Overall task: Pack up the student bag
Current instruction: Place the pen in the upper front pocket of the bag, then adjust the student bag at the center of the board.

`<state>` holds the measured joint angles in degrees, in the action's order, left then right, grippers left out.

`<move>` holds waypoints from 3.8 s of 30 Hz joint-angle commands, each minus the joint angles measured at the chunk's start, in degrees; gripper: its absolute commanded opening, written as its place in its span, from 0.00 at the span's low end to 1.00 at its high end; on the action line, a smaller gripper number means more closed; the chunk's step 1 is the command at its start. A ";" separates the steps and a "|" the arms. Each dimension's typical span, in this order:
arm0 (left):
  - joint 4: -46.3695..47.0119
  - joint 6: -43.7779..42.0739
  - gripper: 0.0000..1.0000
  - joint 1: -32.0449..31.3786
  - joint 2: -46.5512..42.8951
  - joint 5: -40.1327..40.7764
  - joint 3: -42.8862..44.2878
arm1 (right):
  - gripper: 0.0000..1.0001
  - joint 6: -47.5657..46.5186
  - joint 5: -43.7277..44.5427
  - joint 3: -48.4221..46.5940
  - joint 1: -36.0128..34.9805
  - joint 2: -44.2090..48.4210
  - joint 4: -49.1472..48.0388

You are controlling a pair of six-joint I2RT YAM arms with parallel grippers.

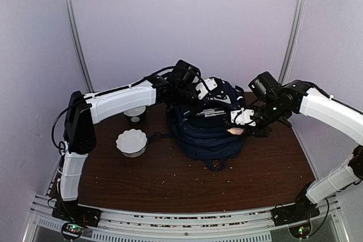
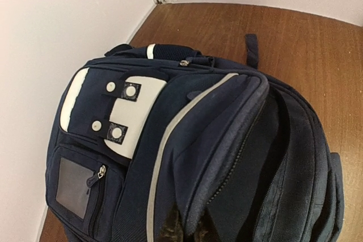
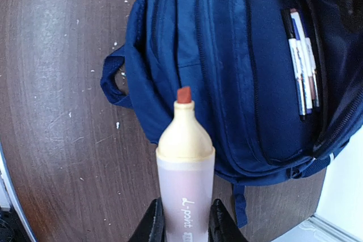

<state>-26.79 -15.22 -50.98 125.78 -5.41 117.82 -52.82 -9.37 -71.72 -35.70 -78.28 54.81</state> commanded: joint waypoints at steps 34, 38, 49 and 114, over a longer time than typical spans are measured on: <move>4.64 11.78 0.00 1.26 -6.86 -17.39 5.89 | 0.26 -9.85 28.63 -3.54 -5.80 -27.24 -40.63; 4.39 11.82 0.01 1.32 -6.83 -14.91 4.62 | 0.34 -8.03 27.72 -2.86 -5.83 -25.67 -40.32; 2.87 14.87 0.39 3.30 -6.87 -12.55 0.93 | 0.40 -2.48 14.94 2.51 -5.79 -12.73 -26.10; 10.98 -6.28 0.28 9.39 -7.10 -18.75 -36.71 | 0.35 30.39 -22.34 -27.00 5.98 -41.69 -16.18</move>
<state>-12.25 -20.10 -41.93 119.15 -23.53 81.23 -23.49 -31.35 -97.45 -30.35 -118.45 38.33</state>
